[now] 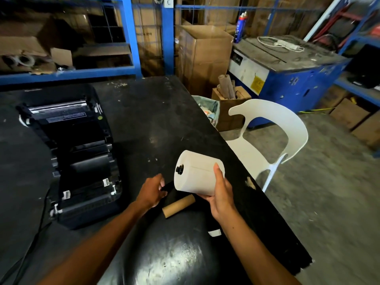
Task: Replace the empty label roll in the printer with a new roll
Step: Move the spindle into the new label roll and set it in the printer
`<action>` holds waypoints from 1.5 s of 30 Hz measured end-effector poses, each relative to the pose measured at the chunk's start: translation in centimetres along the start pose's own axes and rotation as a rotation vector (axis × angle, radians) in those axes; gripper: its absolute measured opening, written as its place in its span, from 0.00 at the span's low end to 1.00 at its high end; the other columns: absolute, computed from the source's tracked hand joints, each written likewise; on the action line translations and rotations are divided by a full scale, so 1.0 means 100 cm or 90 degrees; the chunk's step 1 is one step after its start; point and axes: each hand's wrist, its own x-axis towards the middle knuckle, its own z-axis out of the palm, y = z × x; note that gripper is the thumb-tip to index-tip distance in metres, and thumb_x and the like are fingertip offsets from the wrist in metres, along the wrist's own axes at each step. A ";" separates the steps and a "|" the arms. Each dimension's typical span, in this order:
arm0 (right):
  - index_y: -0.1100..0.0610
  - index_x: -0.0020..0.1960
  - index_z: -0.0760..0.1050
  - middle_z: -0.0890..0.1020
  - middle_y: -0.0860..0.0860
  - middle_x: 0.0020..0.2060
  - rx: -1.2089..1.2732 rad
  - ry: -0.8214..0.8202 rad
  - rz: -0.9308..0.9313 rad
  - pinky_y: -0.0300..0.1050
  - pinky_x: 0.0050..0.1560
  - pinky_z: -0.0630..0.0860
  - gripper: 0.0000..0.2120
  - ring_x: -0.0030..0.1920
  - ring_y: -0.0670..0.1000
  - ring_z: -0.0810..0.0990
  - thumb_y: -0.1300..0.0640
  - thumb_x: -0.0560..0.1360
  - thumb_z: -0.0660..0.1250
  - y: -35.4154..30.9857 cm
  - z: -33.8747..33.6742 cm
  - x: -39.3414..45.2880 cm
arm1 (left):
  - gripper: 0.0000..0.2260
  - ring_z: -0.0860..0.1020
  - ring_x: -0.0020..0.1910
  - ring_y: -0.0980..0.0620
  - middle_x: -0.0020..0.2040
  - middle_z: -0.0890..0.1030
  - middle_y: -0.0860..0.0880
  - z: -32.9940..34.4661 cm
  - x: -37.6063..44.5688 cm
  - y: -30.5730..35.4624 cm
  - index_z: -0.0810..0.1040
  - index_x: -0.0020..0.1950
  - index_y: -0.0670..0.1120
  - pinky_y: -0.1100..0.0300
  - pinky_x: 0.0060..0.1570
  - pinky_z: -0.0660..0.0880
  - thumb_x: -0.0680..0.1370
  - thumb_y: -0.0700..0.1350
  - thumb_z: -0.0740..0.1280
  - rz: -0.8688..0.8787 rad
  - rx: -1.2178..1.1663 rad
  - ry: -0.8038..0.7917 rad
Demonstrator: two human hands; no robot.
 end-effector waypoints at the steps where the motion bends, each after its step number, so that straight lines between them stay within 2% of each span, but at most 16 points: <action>1: 0.50 0.58 0.76 0.83 0.55 0.50 -0.006 0.004 0.000 0.62 0.48 0.81 0.16 0.50 0.58 0.82 0.43 0.73 0.67 0.001 0.001 0.000 | 0.11 0.80 0.47 0.42 0.43 0.80 0.45 -0.004 -0.002 0.000 0.77 0.48 0.43 0.57 0.43 0.71 0.69 0.39 0.75 -0.003 -0.045 0.049; 4: 0.48 0.58 0.75 0.83 0.53 0.50 -0.038 0.004 -0.013 0.62 0.49 0.80 0.17 0.50 0.56 0.81 0.42 0.73 0.67 0.006 0.005 -0.005 | 0.13 0.78 0.38 0.50 0.37 0.81 0.45 -0.021 -0.016 0.009 0.82 0.51 0.40 0.58 0.43 0.74 0.69 0.40 0.77 -0.062 -0.231 0.221; 6: 0.46 0.55 0.75 0.83 0.52 0.50 -0.054 -0.005 -0.017 0.60 0.50 0.81 0.14 0.50 0.55 0.81 0.41 0.73 0.66 0.008 0.010 -0.011 | 0.10 0.78 0.34 0.53 0.33 0.80 0.48 -0.034 -0.027 0.017 0.83 0.49 0.40 0.57 0.40 0.75 0.70 0.41 0.76 -0.088 -0.405 0.277; 9: 0.45 0.49 0.76 0.83 0.51 0.51 -0.076 -0.019 -0.036 0.57 0.48 0.81 0.10 0.51 0.55 0.81 0.41 0.73 0.66 0.008 0.022 -0.021 | 0.09 0.81 0.38 0.48 0.40 0.84 0.42 -0.044 -0.042 0.029 0.83 0.49 0.40 0.55 0.42 0.79 0.71 0.42 0.75 -0.057 -0.498 0.292; 12: 0.43 0.47 0.77 0.82 0.51 0.52 -0.102 -0.039 -0.070 0.59 0.51 0.81 0.08 0.52 0.54 0.81 0.40 0.73 0.66 0.008 0.034 -0.035 | 0.11 0.82 0.41 0.57 0.47 0.85 0.43 -0.048 -0.060 0.038 0.83 0.54 0.40 0.66 0.44 0.79 0.73 0.41 0.73 -0.017 -0.497 0.352; 13: 0.43 0.46 0.77 0.83 0.50 0.51 -0.107 -0.041 -0.078 0.59 0.52 0.81 0.08 0.52 0.54 0.81 0.40 0.73 0.66 0.008 0.036 -0.038 | 0.11 0.82 0.44 0.59 0.48 0.86 0.44 -0.049 -0.064 0.040 0.83 0.55 0.41 0.66 0.46 0.79 0.74 0.41 0.72 -0.016 -0.511 0.354; 15: 0.43 0.44 0.78 0.83 0.48 0.49 -0.105 -0.051 -0.093 0.59 0.53 0.81 0.07 0.51 0.52 0.82 0.41 0.73 0.66 0.005 0.043 -0.046 | 0.09 0.82 0.48 0.59 0.51 0.86 0.47 -0.055 -0.076 0.041 0.84 0.55 0.48 0.61 0.50 0.81 0.75 0.41 0.70 0.001 -0.555 0.342; 16: 0.42 0.44 0.78 0.83 0.48 0.49 -0.106 -0.055 -0.099 0.58 0.52 0.81 0.07 0.50 0.52 0.82 0.41 0.73 0.66 0.004 0.045 -0.050 | 0.10 0.82 0.49 0.60 0.50 0.86 0.51 -0.058 -0.082 0.041 0.84 0.52 0.53 0.64 0.49 0.80 0.76 0.40 0.69 0.030 -0.575 0.327; 18: 0.42 0.44 0.78 0.83 0.47 0.48 -0.115 -0.060 -0.113 0.57 0.50 0.82 0.07 0.50 0.52 0.82 0.40 0.73 0.65 0.003 0.049 -0.056 | 0.15 0.82 0.51 0.64 0.47 0.85 0.63 -0.062 -0.094 0.041 0.83 0.48 0.61 0.73 0.47 0.77 0.76 0.39 0.68 0.092 -0.574 0.303; 20: 0.41 0.43 0.78 0.83 0.47 0.47 -0.120 -0.066 -0.127 0.56 0.50 0.82 0.06 0.49 0.51 0.82 0.40 0.73 0.65 0.002 0.053 -0.063 | 0.15 0.80 0.54 0.67 0.47 0.83 0.69 -0.064 -0.104 0.040 0.82 0.51 0.61 0.76 0.50 0.74 0.76 0.40 0.69 0.106 -0.554 0.312; 23: 0.41 0.43 0.78 0.84 0.47 0.48 -0.123 -0.081 -0.140 0.56 0.52 0.81 0.05 0.49 0.51 0.83 0.41 0.73 0.66 0.002 0.057 -0.072 | 0.13 0.79 0.57 0.64 0.51 0.84 0.63 -0.065 -0.113 0.035 0.80 0.58 0.52 0.73 0.55 0.74 0.76 0.40 0.69 0.096 -0.578 0.334; 28: 0.39 0.40 0.78 0.84 0.43 0.42 -0.140 -0.096 -0.143 0.45 0.39 0.83 0.06 0.42 0.49 0.84 0.41 0.73 0.66 0.006 0.061 -0.085 | 0.15 0.79 0.60 0.61 0.58 0.82 0.55 -0.073 -0.126 0.033 0.79 0.62 0.49 0.69 0.60 0.74 0.76 0.39 0.69 0.116 -0.570 0.344; 32: 0.38 0.41 0.77 0.84 0.44 0.44 -0.147 -0.104 -0.146 0.45 0.38 0.83 0.04 0.44 0.50 0.84 0.40 0.73 0.66 0.008 0.064 -0.094 | 0.15 0.77 0.61 0.64 0.61 0.80 0.52 -0.074 -0.136 0.028 0.78 0.64 0.41 0.74 0.57 0.73 0.77 0.37 0.67 0.157 -0.502 0.349; 35: 0.37 0.40 0.78 0.84 0.44 0.43 -0.148 -0.104 -0.143 0.45 0.37 0.83 0.04 0.44 0.50 0.84 0.40 0.72 0.66 0.008 0.065 -0.097 | 0.16 0.75 0.59 0.71 0.61 0.78 0.54 -0.074 -0.141 0.027 0.76 0.65 0.41 0.77 0.54 0.72 0.77 0.38 0.67 0.174 -0.464 0.345; 41: 0.37 0.44 0.76 0.83 0.46 0.46 -0.159 -0.108 -0.138 0.45 0.39 0.83 0.04 0.46 0.51 0.83 0.39 0.72 0.66 0.012 0.067 -0.101 | 0.15 0.76 0.59 0.67 0.61 0.79 0.53 -0.076 -0.147 0.023 0.78 0.63 0.43 0.76 0.53 0.72 0.77 0.39 0.67 0.160 -0.487 0.329; 45: 0.38 0.44 0.76 0.83 0.45 0.46 -0.152 -0.129 -0.133 0.46 0.39 0.82 0.04 0.46 0.51 0.83 0.40 0.73 0.66 0.014 0.067 -0.103 | 0.15 0.74 0.60 0.71 0.63 0.78 0.52 -0.078 -0.151 0.023 0.77 0.64 0.43 0.78 0.54 0.70 0.78 0.36 0.65 0.157 -0.490 0.312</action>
